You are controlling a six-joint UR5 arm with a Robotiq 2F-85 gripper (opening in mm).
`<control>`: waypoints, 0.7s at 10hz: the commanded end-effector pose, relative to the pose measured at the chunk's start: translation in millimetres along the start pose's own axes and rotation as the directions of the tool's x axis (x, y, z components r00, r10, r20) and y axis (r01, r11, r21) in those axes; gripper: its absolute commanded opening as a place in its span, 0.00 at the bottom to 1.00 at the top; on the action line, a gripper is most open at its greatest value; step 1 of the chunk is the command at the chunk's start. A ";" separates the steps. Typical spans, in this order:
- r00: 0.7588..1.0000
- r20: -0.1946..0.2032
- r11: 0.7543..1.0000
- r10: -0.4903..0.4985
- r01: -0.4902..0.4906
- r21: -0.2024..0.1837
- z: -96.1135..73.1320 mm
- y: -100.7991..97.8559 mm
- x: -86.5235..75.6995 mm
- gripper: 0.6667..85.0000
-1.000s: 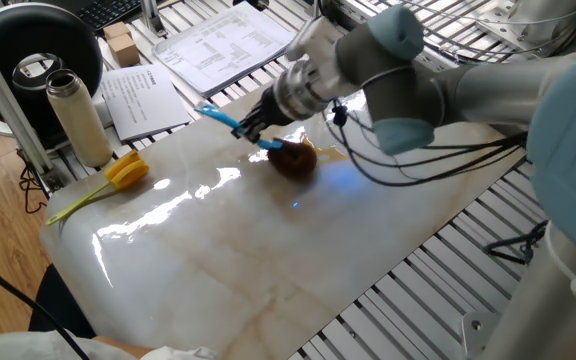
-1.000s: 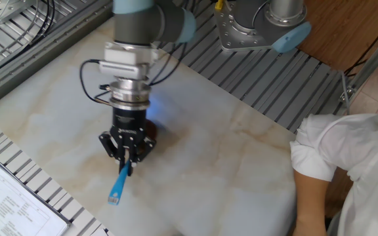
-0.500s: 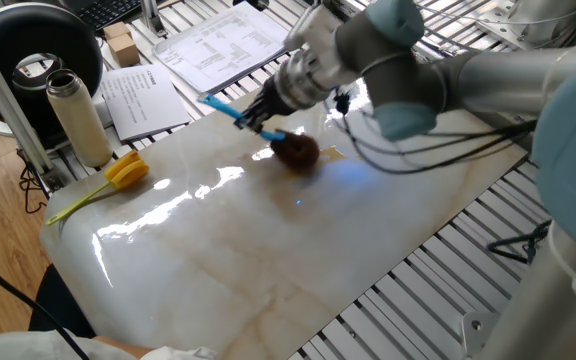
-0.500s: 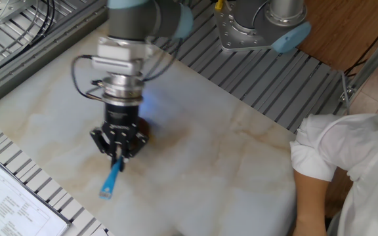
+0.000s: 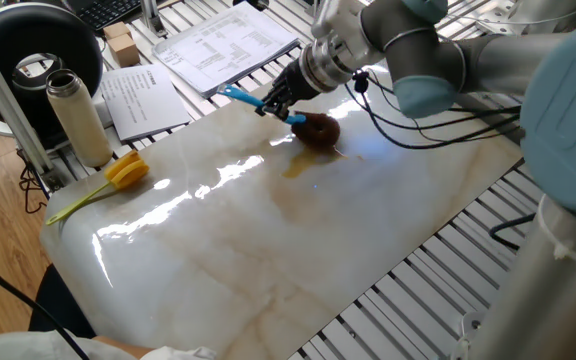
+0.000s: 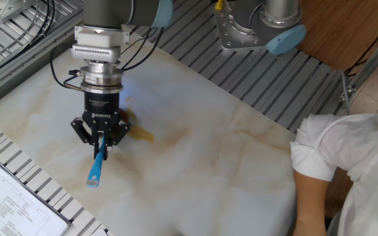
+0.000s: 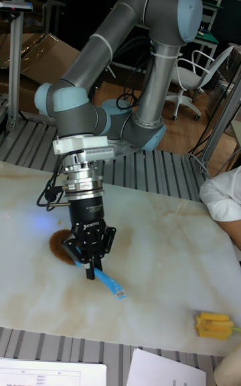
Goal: Scrub the table with a brush
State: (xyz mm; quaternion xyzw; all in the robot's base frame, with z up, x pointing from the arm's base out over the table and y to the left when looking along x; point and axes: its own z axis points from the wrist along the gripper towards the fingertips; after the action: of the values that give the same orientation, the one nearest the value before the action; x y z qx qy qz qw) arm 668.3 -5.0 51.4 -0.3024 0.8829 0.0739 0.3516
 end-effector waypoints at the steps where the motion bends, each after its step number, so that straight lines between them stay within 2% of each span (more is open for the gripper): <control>1: 0.998 0.036 0.998 0.057 -0.058 0.022 3.8 13.6 0.0 0.01; 2: 0.994 0.045 0.995 0.097 -0.098 0.032 9.5 27.0 -3.0 0.01; 3: 0.984 0.058 0.986 0.166 -0.168 0.025 18.6 48.4 -8.5 0.01; 4: 0.981 0.065 0.981 0.183 -0.187 0.047 26.7 56.2 -10.1 0.01; 6: 0.977 0.058 0.976 0.204 -0.207 0.061 32.4 62.6 -13.7 0.01; 7: 0.978 0.040 0.975 0.206 -0.208 0.073 32.3 59.8 -17.2 0.01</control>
State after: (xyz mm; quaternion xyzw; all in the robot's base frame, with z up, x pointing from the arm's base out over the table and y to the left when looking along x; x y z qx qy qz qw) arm 658.8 52.5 33.3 -0.2210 0.8995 0.0838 0.3675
